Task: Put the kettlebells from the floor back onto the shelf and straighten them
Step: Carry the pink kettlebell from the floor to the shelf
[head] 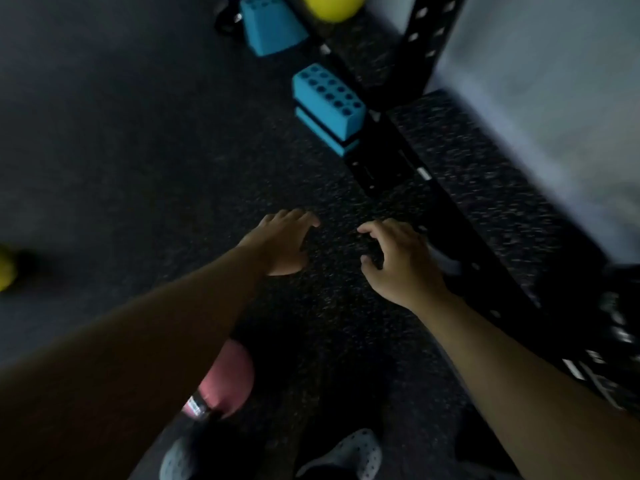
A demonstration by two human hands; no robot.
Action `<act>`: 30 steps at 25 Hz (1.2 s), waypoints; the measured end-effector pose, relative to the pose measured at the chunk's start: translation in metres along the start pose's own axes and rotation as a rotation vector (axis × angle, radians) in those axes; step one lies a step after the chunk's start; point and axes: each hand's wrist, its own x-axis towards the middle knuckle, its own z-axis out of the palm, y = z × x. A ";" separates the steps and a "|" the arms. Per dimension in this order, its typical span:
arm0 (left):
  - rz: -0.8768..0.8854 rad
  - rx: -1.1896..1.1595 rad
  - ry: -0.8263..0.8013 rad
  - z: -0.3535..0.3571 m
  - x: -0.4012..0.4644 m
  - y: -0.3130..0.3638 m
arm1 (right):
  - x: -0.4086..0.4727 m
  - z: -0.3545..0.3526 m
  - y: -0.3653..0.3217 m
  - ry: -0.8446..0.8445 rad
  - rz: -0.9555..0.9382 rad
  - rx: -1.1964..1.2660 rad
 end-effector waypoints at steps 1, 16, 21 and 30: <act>-0.033 0.005 -0.013 0.009 -0.021 -0.033 | 0.007 0.028 -0.026 -0.045 -0.032 0.022; 0.042 0.158 -0.448 0.228 -0.173 -0.303 | -0.084 0.390 -0.219 -0.844 0.430 0.353; 0.211 0.163 -0.320 0.275 -0.142 -0.303 | -0.099 0.422 -0.217 -0.827 0.639 0.566; 0.077 -0.062 -0.528 0.223 -0.134 -0.251 | -0.068 0.336 -0.190 -0.730 0.539 0.357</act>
